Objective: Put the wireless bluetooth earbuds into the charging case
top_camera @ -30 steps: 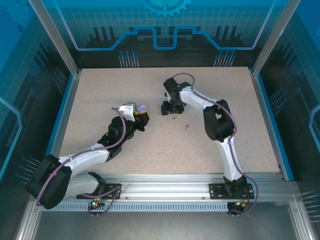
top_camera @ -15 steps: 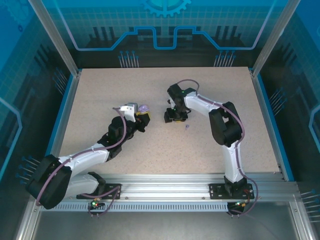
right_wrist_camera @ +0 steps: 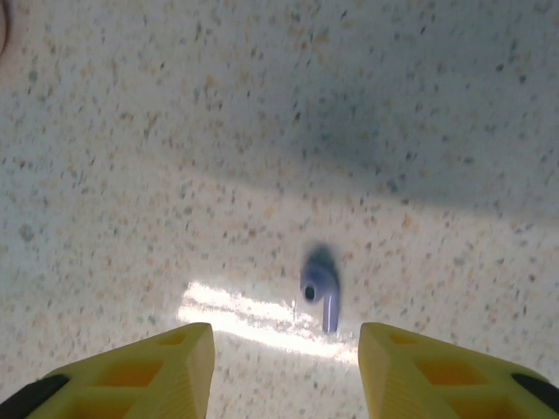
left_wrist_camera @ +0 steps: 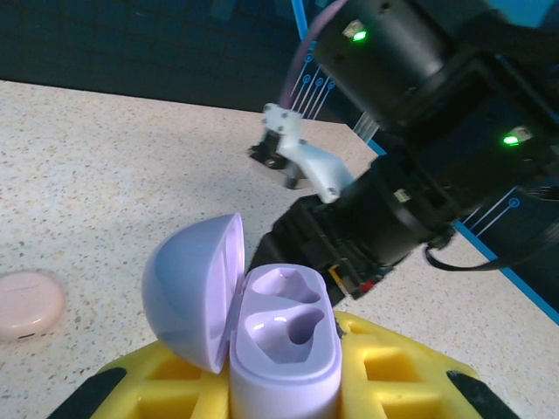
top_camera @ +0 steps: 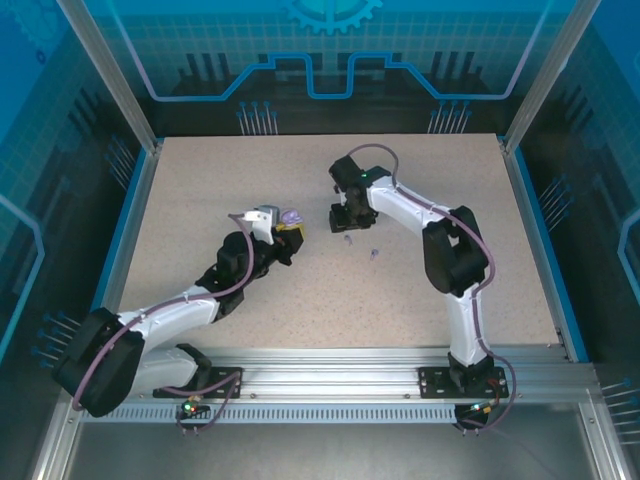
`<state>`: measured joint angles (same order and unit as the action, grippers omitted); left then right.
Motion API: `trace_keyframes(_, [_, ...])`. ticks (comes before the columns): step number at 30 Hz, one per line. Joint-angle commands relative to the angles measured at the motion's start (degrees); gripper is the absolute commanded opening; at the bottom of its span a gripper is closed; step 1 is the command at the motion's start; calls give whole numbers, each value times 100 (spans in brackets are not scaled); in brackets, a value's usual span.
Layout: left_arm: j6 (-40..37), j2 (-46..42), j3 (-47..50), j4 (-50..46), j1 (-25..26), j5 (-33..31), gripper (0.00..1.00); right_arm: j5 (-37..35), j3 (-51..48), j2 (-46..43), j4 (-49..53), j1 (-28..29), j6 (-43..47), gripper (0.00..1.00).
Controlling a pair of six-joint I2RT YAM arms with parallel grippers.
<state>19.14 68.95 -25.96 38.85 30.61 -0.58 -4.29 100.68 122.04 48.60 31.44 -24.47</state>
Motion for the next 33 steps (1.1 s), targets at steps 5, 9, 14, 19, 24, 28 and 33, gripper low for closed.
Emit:
trace_keyframes(5, [-138,-30,-279,96,37,278,0,-356,486,657,603,87,556,41])
trace_keyframes(9, [-122,-22,-287,60,41,286,0,-445,538,788,649,142,649,41])
trace_keyframes(14, [-104,-10,-283,43,34,332,0,-556,626,965,697,185,687,39])
trace_keyframes(19, [-58,-22,-280,15,37,348,0,-634,686,1069,729,215,724,36])
trace_keyframes(24, [-37,-25,-279,-18,33,390,0,-715,699,1094,730,213,733,34])
trace_keyframes(28, [-37,-53,-279,-69,36,416,0,-727,744,1094,774,213,749,29])
trace_keyframes(33, [-50,-61,-276,-88,36,437,0,-731,701,1094,785,213,759,22])
